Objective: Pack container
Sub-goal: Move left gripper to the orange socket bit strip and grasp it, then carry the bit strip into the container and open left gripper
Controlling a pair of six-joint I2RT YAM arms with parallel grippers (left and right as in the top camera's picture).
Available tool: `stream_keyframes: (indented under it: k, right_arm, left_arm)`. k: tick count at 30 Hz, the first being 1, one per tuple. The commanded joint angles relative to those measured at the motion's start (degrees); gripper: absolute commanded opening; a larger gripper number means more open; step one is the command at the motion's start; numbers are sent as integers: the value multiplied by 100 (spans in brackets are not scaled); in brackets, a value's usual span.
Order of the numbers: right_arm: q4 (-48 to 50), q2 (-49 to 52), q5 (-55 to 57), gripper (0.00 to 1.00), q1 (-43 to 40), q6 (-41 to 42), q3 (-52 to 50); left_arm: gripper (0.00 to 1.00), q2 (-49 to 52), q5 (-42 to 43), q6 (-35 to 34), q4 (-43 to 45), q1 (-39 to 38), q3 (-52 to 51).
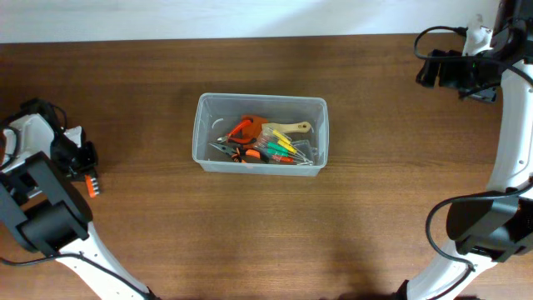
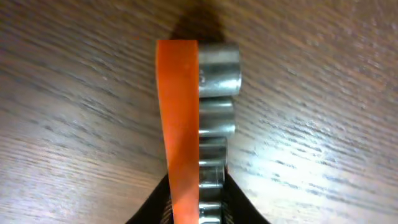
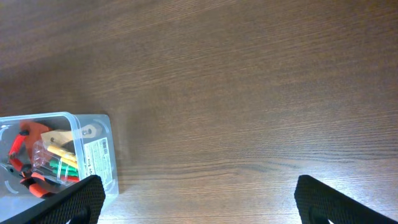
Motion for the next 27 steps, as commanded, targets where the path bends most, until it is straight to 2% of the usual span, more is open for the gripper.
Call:
stream_keyframes:
  k: [1, 4, 12, 16, 20, 27]
  right_arm:
    - [0, 24, -44, 98, -2, 31, -42]
    - [0, 24, -46, 99, -2, 31, -42]
    - [0, 24, -46, 98, -2, 31, -42]
    - [0, 24, -44, 99, -2, 31, -42]
    - [0, 24, -46, 98, -2, 31, -42]
    - [0, 24, -46, 98, -2, 31, -42]
  left_arm:
    - [15, 129, 9, 144, -273, -59, 417]
    - [11, 129, 7, 254, -809, -142, 1025]
    - [11, 120, 31, 566, -2356, -778, 3510]
    - [2, 120, 188, 953, -2802, -1403, 4841]
    - [2, 120, 424, 1714, -2922, -2251, 5731]
    - [2, 155, 1069, 4251, -2861, -3670, 5663]
